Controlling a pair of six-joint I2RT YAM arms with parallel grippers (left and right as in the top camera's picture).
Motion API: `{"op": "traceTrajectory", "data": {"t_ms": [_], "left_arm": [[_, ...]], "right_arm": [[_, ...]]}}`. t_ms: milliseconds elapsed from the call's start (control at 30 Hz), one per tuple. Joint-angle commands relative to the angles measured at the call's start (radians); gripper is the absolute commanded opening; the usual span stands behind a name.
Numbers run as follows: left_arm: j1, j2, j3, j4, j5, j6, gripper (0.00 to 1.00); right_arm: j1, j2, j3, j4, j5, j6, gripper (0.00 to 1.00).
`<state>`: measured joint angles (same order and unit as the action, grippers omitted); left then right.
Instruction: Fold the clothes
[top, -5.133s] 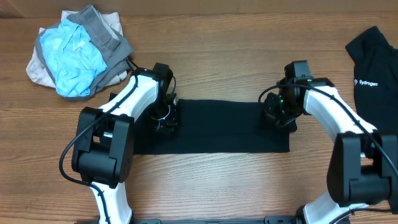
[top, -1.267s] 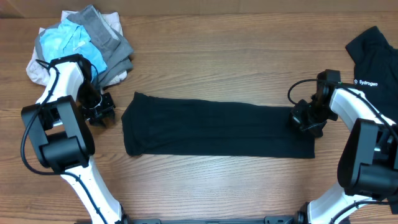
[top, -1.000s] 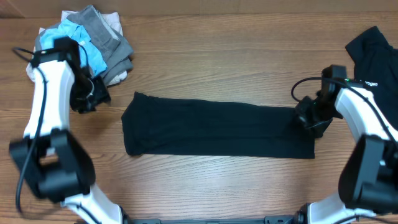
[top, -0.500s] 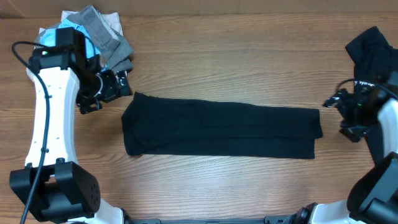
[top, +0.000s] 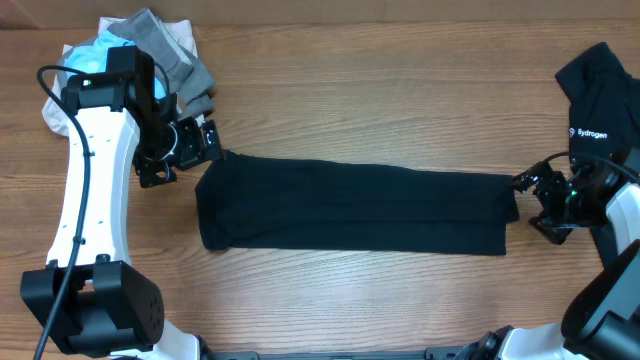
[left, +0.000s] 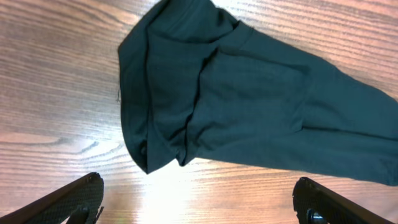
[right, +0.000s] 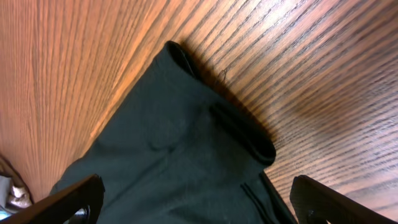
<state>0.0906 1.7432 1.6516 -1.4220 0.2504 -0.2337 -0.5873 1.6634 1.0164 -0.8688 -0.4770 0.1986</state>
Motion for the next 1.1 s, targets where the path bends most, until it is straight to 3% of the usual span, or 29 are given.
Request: {"op": "traceTrajectory", "data": {"t_ms": [0, 400, 867, 967, 1033, 1067], "left_arm": [[-0.022, 0.005, -0.023, -0.001, 0.013, 0.01, 1.0], [-0.059, 0.005, -0.162, 0.097, 0.009, 0.009, 1.0], [-0.059, 0.005, -0.168, 0.101, 0.01, 0.009, 1.0], [-0.059, 0.005, -0.168, 0.103, 0.011, 0.009, 1.0], [-0.059, 0.005, -0.169, 0.102, 0.011, 0.009, 1.0], [-0.06, 0.005, -0.169, 0.102, 0.01, 0.009, 1.0]], "right_arm": [[-0.003, 0.0, -0.032, 0.027, -0.031, -0.024, 1.0], [-0.003, 0.095, -0.113, 0.083, -0.09, -0.075, 1.0], [0.003, 0.136, -0.14, 0.068, -0.132, -0.106, 0.99], [0.017, 0.136, -0.16, 0.08, -0.131, -0.105, 0.87], [0.026, 0.136, -0.171, 0.082, -0.13, -0.102, 0.7], [0.028, 0.136, -0.174, 0.083, -0.127, -0.101, 0.67]]}}
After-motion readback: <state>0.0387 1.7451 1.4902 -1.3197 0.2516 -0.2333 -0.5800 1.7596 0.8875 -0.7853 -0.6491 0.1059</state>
